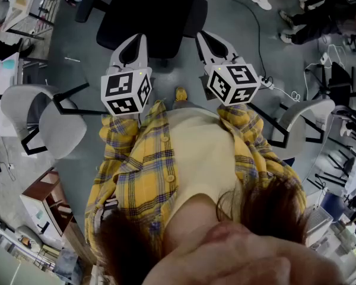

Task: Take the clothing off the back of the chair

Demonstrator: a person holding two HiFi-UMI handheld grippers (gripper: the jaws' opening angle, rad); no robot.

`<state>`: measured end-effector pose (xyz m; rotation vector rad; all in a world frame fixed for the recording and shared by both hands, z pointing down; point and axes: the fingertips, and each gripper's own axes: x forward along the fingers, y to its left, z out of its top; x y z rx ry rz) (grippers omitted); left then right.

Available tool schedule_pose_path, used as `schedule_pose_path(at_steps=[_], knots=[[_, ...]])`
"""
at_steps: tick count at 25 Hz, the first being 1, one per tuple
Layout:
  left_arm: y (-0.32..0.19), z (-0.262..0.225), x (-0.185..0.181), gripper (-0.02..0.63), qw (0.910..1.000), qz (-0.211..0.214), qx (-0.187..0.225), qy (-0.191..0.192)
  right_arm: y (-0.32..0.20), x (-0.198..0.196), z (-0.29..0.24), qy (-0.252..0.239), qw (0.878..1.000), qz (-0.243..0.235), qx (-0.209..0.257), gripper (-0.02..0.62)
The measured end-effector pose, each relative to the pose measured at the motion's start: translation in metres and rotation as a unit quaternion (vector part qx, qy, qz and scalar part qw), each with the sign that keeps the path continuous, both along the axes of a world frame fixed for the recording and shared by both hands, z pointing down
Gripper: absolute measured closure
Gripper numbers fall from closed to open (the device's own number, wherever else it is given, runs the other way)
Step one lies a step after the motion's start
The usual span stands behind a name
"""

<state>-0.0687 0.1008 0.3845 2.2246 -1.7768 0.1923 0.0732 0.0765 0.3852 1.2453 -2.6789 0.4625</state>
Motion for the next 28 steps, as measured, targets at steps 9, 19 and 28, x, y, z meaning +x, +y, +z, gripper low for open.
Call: schedule_pose_path(at_steps=[9, 19, 28], knots=[[0.005, 0.003, 0.005, 0.603, 0.9998, 0.012, -0.011, 0.014, -0.002, 0.0, -0.001, -0.025, 1.0, -0.003, -0.006, 0.581], [-0.006, 0.008, 0.012, 0.603, 0.999, 0.02, -0.02, 0.034, -0.015, 0.0, -0.002, -0.036, 0.999, -0.014, -0.005, 0.581], [-0.031, 0.005, 0.028, 0.603, 0.9994, 0.015, -0.014, 0.029, -0.037, 0.011, -0.001, -0.051, 0.998, -0.03, -0.004, 0.58]])
